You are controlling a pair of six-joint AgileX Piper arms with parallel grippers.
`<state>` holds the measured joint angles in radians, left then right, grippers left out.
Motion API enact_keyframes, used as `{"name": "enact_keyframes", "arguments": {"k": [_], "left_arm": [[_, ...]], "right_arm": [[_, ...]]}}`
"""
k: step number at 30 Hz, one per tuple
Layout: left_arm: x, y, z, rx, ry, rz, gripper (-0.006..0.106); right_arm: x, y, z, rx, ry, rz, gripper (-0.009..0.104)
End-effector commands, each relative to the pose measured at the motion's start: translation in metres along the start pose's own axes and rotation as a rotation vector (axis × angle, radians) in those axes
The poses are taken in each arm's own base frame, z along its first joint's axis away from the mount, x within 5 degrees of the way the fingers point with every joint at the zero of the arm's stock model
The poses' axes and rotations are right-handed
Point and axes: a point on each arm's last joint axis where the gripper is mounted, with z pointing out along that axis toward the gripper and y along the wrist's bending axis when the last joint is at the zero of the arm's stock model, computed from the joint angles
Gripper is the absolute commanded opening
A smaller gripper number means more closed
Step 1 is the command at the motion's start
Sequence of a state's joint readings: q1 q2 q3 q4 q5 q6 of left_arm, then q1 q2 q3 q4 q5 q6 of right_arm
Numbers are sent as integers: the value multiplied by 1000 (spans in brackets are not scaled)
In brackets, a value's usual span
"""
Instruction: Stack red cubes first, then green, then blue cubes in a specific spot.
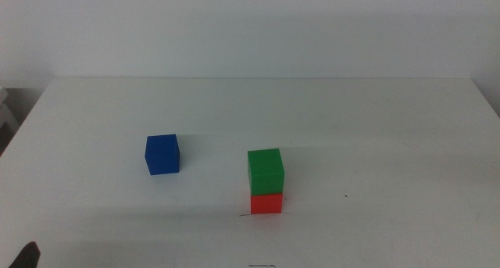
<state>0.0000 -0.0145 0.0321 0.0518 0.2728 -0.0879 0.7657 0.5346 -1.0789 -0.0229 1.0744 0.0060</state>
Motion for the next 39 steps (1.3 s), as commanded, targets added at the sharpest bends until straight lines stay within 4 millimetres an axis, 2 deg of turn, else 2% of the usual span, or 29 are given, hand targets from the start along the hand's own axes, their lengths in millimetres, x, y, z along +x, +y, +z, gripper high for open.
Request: {"name": "enact_keyframes", "arguments": {"k": [1, 4, 9, 12, 15, 20, 26, 32, 39], "left_arm": [[-25, -1, -6, 12, -123, -24, 91], [-60, -3, -6, 10, -28, -22, 91], [-149, -9, 2, 22, 266, -1, 91], [-185, -14, 14, 24, 478, -1, 91], [-209, -20, 33, 37, 647, -24, 91], [-219, -28, 69, 58, 820, -55, 91], [-205, -50, 123, 109, 874, -138, 91], [-198, -71, 183, 100, 989, -65, 91], [-186, -85, 257, 97, 1046, -44, 91]], "right_arm": [[-10, -1, -2, 14, -79, -16, 75], [-10, -1, -2, 13, -79, -16, 75], [-11, -1, -2, 13, -81, -16, 75], [-11, -1, -2, 13, -81, -16, 75], [-11, -1, -2, 13, -81, -16, 75], [-11, -1, -2, 13, -81, -16, 75], [-11, -1, -2, 13, -81, -16, 75], [-11, -1, -2, 13, -81, -16, 75], [-11, -1, -2, 13, -81, -16, 75]]}}
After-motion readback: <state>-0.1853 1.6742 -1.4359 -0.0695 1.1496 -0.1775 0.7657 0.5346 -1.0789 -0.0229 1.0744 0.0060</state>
